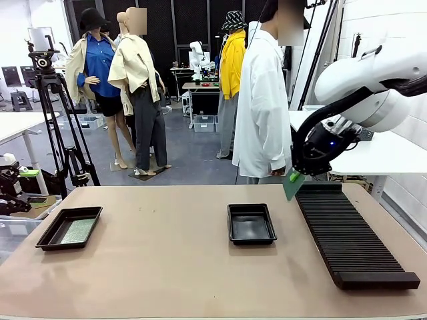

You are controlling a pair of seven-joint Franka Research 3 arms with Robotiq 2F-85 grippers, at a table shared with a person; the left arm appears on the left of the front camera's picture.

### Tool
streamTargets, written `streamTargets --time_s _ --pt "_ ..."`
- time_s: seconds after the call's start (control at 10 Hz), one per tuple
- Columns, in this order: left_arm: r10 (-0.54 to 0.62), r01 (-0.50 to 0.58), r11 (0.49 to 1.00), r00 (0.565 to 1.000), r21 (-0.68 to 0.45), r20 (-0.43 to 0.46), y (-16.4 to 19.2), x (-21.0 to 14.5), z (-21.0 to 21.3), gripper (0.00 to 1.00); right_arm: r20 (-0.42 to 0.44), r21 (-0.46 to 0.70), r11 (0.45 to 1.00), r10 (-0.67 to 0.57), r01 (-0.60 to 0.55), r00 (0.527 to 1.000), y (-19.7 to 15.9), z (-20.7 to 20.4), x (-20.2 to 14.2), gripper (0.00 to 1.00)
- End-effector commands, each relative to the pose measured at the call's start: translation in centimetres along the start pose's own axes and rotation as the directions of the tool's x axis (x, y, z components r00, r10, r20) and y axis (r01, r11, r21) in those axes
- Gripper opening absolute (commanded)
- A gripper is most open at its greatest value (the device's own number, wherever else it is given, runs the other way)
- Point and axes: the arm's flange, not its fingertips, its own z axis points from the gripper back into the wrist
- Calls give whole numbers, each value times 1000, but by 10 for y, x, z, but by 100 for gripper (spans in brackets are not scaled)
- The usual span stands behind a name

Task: Inspect and transfer BCBs to ESD trays.
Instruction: Pick up the Blank PCB from the PCB Rack and place it in the right ESD tray.

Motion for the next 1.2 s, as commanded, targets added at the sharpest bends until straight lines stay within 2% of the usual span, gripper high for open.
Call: streamTargets --time_s 0.0,0.7,0.9,1.1 --pt "-4 4 1000 1000 0 1 -2 0 0 100 6 76 997 -21 21 1000 5 -20 0 0" --pt "-4 4 1000 1000 0 1 -2 0 0 100 2 264 964 17 -17 1000 11 -72 10 0" --pt "-4 4 1000 1000 0 1 -2 0 0 100 18 272 962 21 -25 1000 10 -93 14 0" --pt "-4 4 1000 1000 0 1 -2 0 0 100 -2 273 962 17 -16 1000 10 -114 16 0"
